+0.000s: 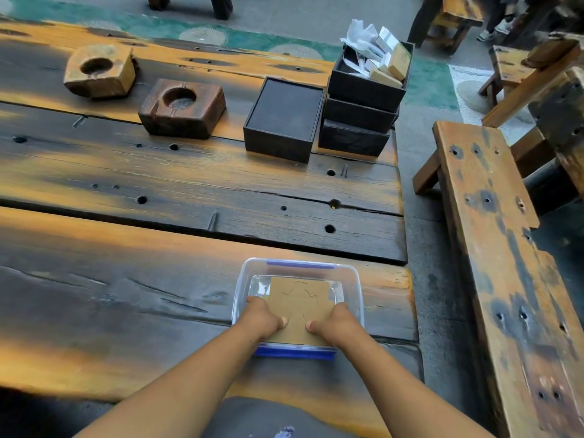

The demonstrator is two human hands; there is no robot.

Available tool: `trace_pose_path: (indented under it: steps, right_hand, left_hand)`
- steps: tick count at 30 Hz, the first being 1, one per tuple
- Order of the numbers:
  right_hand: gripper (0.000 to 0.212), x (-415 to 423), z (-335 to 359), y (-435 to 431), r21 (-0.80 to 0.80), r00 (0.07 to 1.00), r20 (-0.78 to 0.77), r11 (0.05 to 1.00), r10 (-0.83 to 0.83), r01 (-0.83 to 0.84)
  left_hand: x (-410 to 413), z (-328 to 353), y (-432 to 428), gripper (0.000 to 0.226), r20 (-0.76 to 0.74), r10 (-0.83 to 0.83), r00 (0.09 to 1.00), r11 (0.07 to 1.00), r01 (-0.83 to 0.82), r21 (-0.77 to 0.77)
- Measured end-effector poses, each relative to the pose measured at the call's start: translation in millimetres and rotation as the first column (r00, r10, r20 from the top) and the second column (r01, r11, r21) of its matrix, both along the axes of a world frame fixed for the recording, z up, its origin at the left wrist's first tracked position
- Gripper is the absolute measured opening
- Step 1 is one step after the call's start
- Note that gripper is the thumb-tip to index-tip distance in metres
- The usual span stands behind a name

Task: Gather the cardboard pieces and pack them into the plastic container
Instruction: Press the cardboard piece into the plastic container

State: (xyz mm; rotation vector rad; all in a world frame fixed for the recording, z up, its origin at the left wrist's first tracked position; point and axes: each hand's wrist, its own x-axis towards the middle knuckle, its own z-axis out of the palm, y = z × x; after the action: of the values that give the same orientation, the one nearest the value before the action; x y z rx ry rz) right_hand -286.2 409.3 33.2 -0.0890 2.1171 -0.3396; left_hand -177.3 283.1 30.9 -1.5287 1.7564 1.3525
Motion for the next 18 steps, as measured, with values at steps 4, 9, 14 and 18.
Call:
trace_pose_path:
  steps: [4, 9, 14, 18]
  right_hand:
    - [0.113, -3, 3, 7, -0.106, 0.999, 0.044, 0.994, -0.013, 0.018]
    - [0.119, -2, 8, 9, -0.093, 0.995, -0.008, 0.991, 0.099, -0.099]
    - [0.101, -14, 8, -4, -0.017, 0.964, -0.06, 0.965, 0.26, -0.261]
    - [0.076, -31, 14, -14, 0.082, 0.94, 0.072, 0.937, 0.334, -0.339]
  left_hand:
    - [3, 0, -3, 0.103, -0.079, 0.031, 0.996, 0.999, -0.028, 0.044]
    - [6, 6, -10, 0.101, -0.122, -0.174, 0.977, 0.982, 0.163, -0.095]
    - [-9, 24, -22, 0.057, 0.005, -0.395, 0.919, 0.913, 0.393, -0.112]
    - [-19, 30, -29, 0.063, 0.122, -0.467, 0.876, 0.884, 0.467, 0.029]
